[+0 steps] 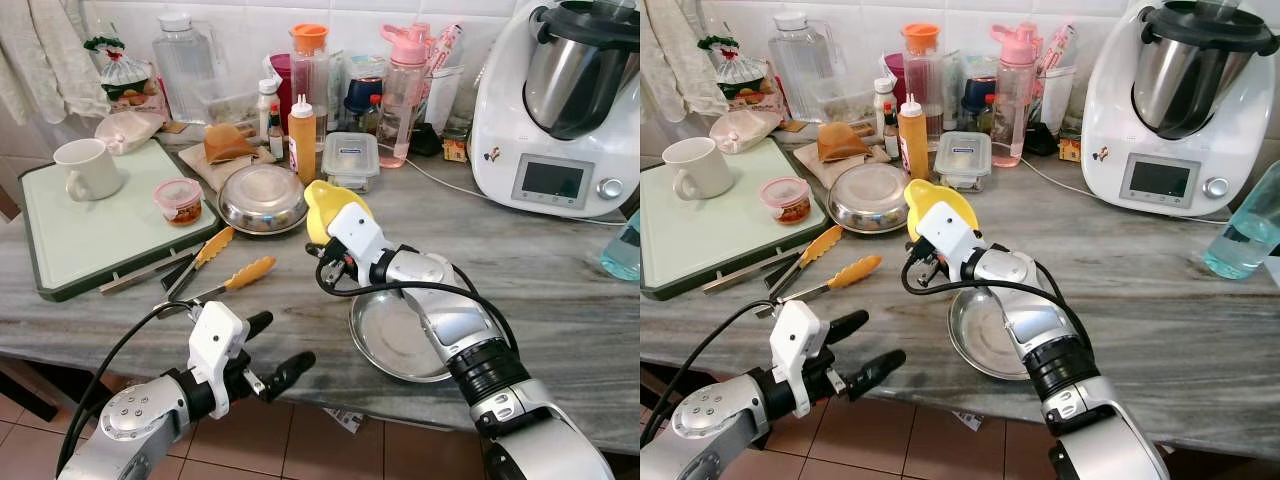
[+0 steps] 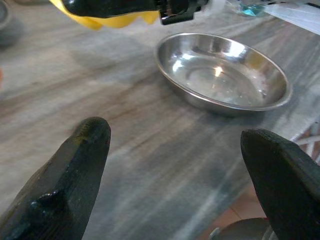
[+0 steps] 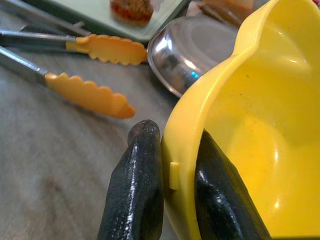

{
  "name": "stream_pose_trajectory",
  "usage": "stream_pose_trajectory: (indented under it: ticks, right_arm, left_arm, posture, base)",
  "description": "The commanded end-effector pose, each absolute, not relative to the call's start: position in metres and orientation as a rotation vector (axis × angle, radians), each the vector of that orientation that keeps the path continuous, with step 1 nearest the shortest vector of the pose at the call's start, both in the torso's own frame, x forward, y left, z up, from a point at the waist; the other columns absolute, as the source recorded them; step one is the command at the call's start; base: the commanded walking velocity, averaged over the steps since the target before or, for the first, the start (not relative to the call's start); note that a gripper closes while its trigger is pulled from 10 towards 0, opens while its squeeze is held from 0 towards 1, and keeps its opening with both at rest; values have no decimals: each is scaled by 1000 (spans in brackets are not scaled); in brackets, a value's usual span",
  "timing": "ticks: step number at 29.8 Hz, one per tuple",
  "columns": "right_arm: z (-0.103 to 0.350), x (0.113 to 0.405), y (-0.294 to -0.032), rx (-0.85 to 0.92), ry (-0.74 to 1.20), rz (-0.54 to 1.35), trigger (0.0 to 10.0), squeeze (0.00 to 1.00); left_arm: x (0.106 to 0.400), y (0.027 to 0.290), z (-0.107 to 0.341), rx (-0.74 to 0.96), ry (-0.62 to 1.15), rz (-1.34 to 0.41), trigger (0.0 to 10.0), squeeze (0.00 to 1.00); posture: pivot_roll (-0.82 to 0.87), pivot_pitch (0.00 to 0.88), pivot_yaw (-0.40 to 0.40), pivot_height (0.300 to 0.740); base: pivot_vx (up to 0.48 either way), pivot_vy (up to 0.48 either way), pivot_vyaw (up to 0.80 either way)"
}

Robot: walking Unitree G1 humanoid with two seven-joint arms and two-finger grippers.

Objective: Setting the table

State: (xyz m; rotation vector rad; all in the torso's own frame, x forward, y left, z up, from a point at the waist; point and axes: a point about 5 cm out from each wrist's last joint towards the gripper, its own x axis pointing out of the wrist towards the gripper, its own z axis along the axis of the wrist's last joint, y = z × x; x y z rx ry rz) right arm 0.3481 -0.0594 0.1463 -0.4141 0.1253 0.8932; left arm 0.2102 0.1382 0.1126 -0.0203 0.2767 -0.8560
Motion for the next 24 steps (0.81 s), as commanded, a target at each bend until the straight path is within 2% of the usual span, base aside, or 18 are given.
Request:
stream_pose_trajectory:
  ticks: [1, 24]
  right_arm:
    - [147, 348, -57, -449, 155, 923, 10000, 0]
    - [130, 348, -72, -731, 195, 1058, 10000, 0]
  left_arm:
    - [209, 138, 114, -14, 281, -862, 10000, 0]
    - [206, 132, 113, -42, 303, -865, 10000, 0]
  posture:
    - [9, 47, -8, 740]
    - [6, 54, -14, 740]
  base:
    - [0, 0, 0]
    - [0, 0, 0]
